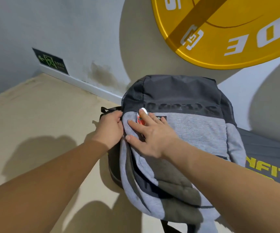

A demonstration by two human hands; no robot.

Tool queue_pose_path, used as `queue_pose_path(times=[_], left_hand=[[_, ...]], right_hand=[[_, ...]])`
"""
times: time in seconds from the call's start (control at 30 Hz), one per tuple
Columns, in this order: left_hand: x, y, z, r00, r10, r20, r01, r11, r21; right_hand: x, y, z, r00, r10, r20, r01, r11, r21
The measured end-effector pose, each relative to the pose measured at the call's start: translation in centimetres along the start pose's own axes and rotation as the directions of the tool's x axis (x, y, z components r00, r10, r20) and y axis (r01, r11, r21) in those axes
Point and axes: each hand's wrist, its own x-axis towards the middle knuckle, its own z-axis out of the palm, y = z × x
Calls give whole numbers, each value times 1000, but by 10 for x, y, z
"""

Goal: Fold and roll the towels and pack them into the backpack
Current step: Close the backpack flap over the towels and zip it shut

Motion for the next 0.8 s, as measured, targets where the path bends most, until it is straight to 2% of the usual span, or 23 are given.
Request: queue_pose_path(times=[0.07,0.17,0.27,0.4,0.5,0.57,0.67,0.73,0.8], left_hand=[[5,5,0,999,27,-24,-23,991,129],[0,0,-7,1000,-18,-7,19,935,354],[-9,-5,-12,999,-42,-23,48,889,455],[-22,3,-20,987,-127,102,65,880,471],[-53,23,-30,962,-118,246,-34,842,538],[-90,31,-36,943,-36,331,-124,885,449],[-140,44,-42,856,88,509,-224,952,211],[-154,44,-41,878,89,470,-164,979,121],[-154,39,-40,930,45,366,-81,993,83]], right_hand=[[10,2,-1,997,53,48,-52,998,-29],[18,-7,1,993,90,80,-86,995,-48],[21,-16,2,988,114,104,-108,993,-56],[23,-22,2,975,153,163,-139,986,-96],[24,-24,-2,969,159,188,-151,987,-60],[28,-24,-7,963,170,207,-171,985,-15],[31,-21,-11,962,162,222,-172,985,24],[26,-17,-11,976,102,192,-122,988,93],[9,-12,-10,997,29,71,-42,980,193]])
